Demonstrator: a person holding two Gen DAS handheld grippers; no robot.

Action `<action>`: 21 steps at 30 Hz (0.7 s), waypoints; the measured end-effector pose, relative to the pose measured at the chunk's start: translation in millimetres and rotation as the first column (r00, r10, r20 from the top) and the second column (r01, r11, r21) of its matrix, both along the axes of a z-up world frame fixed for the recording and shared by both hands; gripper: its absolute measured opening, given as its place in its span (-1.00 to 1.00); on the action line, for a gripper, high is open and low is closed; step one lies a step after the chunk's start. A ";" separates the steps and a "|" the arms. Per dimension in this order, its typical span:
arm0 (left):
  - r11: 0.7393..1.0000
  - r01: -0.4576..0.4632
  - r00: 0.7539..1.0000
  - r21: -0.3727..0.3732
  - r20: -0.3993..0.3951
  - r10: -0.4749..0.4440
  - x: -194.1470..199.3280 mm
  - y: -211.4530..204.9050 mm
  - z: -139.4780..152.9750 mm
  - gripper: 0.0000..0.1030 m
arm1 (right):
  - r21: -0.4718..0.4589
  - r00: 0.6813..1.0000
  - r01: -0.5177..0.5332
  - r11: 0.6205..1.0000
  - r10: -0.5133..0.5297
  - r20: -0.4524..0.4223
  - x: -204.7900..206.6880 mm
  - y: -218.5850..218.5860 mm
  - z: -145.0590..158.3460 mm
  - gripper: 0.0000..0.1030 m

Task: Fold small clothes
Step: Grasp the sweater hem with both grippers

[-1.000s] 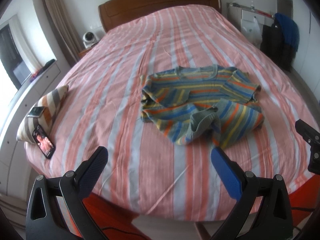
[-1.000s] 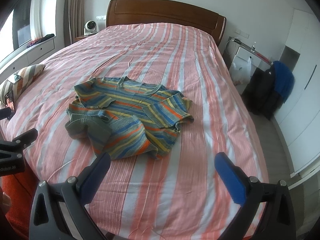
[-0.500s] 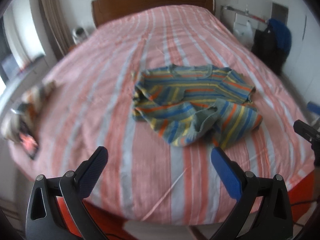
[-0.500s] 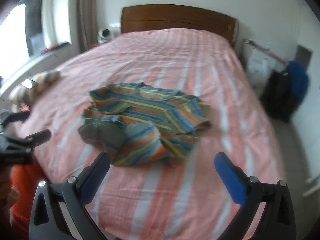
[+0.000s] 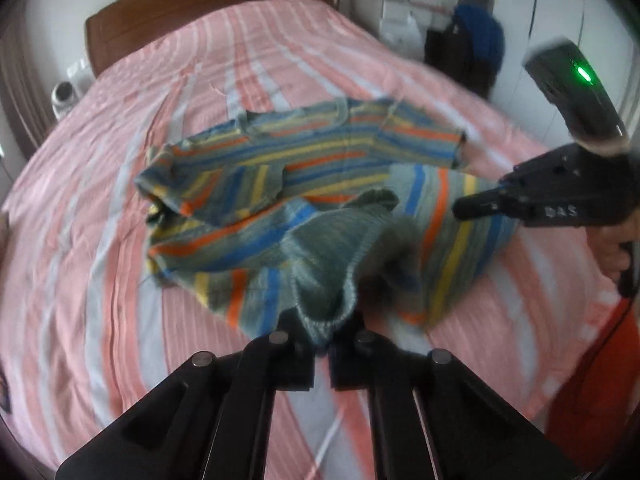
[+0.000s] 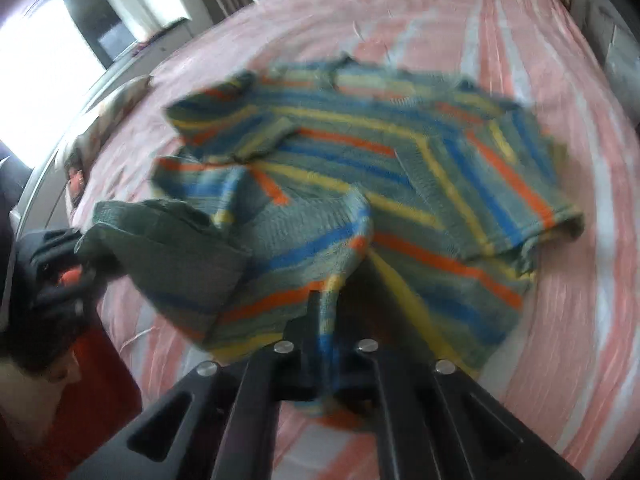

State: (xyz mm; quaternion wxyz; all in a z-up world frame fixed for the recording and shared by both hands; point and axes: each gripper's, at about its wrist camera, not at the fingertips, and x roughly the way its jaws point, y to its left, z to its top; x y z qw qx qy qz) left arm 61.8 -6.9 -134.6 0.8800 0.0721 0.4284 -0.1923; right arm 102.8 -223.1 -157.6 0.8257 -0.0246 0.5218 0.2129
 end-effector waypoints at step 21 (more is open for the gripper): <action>0.983 -0.181 0.976 0.008 -0.123 0.181 -81.7 67.9 4.3 0.61 | -0.062 0.986 0.142 0.988 -0.147 -0.077 -194.8 -121.3 -12.6 0.06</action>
